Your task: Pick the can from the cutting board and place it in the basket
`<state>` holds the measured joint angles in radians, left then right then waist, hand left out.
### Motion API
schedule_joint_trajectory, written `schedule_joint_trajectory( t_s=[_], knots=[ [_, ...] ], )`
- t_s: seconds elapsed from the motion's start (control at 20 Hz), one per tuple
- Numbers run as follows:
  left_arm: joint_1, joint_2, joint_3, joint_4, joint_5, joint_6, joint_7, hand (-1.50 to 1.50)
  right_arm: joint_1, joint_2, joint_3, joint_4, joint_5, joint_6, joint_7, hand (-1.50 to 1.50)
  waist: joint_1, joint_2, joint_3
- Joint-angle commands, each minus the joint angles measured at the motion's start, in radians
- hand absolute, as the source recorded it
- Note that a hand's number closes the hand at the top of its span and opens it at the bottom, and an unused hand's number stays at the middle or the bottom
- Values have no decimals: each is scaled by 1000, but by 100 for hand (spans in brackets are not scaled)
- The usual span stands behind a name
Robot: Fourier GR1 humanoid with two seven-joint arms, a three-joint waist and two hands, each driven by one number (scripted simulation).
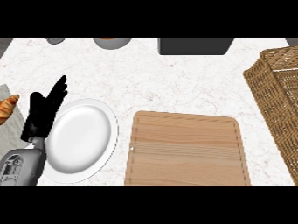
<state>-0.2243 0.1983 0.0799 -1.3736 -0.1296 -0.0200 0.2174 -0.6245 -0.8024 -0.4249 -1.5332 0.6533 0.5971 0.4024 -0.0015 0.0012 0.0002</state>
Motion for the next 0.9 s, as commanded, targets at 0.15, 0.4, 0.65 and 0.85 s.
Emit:
schedule_joint_trajectory(
  t_s=[0.15,0.4,0.65,0.85],
  knots=[
    [31,4,5,-48,-1,-9,10,0,124,-23,-13,137,29,-95,-207,150,4,0,0],
    [-5,-15,1,-51,-9,9,44,0,123,10,-34,219,-3,-123,-237,150,0,-1,0],
    [15,-36,-29,-55,-35,18,42,0,53,83,-53,374,-29,-171,-176,-150,8,0,0],
    [64,-23,-10,-58,-21,-2,-7,0,120,112,-76,402,-48,-269,-299,-150,6,0,0]
  ],
)
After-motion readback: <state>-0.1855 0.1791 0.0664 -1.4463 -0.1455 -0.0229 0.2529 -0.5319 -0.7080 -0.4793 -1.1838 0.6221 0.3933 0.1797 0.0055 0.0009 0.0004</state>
